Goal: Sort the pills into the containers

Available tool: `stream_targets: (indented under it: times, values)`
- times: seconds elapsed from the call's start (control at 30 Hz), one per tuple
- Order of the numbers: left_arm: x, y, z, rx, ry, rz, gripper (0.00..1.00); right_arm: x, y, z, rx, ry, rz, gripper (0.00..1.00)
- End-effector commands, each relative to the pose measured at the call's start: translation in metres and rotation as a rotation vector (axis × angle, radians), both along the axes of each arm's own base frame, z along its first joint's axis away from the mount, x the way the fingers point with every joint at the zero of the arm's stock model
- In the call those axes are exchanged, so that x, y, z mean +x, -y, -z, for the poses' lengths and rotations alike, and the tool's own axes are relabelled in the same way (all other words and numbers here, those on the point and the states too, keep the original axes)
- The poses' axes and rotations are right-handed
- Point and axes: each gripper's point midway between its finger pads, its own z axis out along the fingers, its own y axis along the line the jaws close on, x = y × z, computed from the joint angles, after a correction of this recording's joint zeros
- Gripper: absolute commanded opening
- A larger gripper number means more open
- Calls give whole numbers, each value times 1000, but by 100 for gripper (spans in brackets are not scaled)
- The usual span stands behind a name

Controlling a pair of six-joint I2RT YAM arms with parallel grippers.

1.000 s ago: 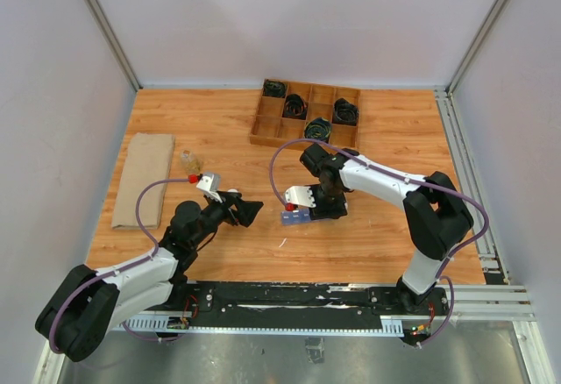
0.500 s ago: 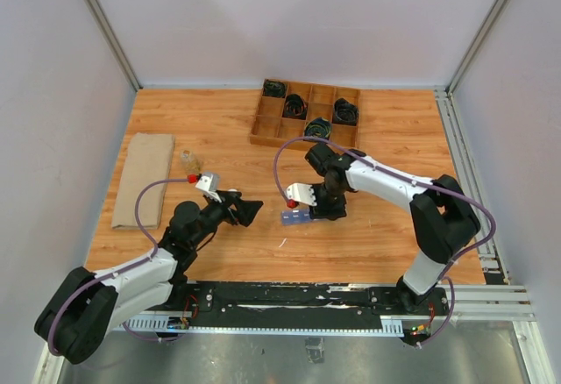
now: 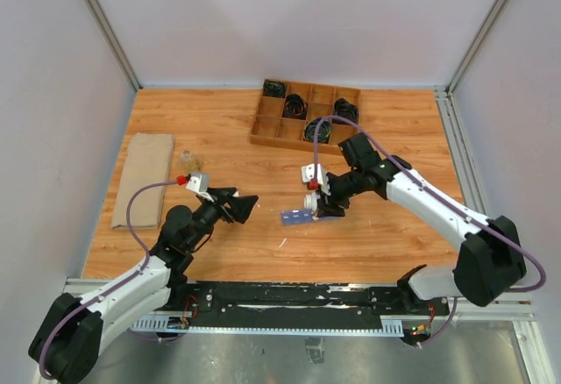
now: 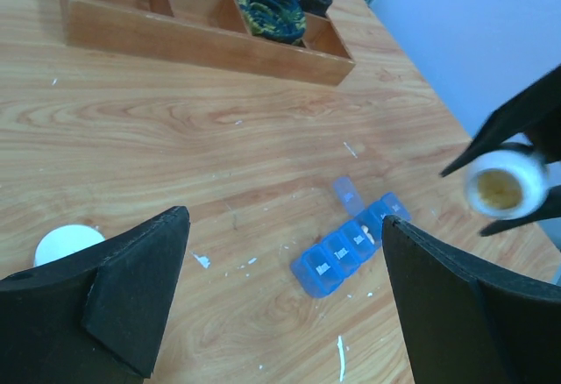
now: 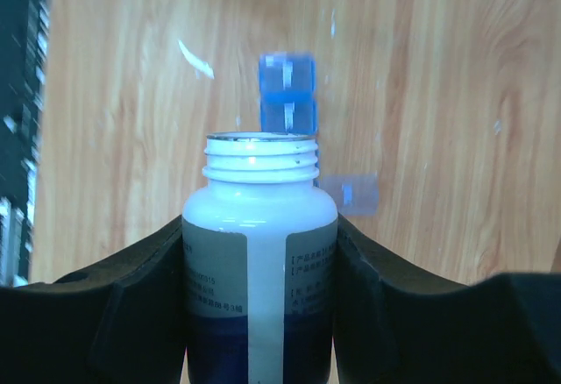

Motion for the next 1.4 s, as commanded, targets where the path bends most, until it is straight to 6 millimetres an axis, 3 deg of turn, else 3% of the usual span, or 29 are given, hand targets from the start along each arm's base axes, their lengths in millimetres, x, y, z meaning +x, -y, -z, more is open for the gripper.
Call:
stream_targets:
  times: [0.0, 0.2, 0.27, 0.37, 0.43, 0.6, 0.87, 1.07, 1.37]
  values:
    - [7, -12, 6, 19, -83, -86, 95, -19, -41, -81, 416, -52, -55, 5]
    - [17, -22, 17, 88, -217, -171, 95, -28, -59, -195, 866, -19, -9, 6]
    - [19, -22, 22, 123, -251, -175, 94, -32, -53, -230, 1027, -151, 54, 8]
    - [25, -26, 34, 201, -311, -200, 93, -22, -28, -251, 1201, -176, 142, 13]
    - [30, -34, 45, 265, -361, -249, 93, -16, -15, -246, 1216, -117, 199, 13]
    - [51, -49, 70, 434, -461, -353, 93, -10, -10, -208, 1081, -33, 260, 13]
    - [82, -57, 101, 664, -590, -432, 91, -13, -2, -210, 1080, 1, 267, 14]
    - [82, -64, 112, 720, -630, -453, 79, -7, -3, -204, 1066, -26, 291, 14]
    - [76, -60, 118, 701, -661, -436, 73, -4, -1, -201, 1065, -36, 310, 15]
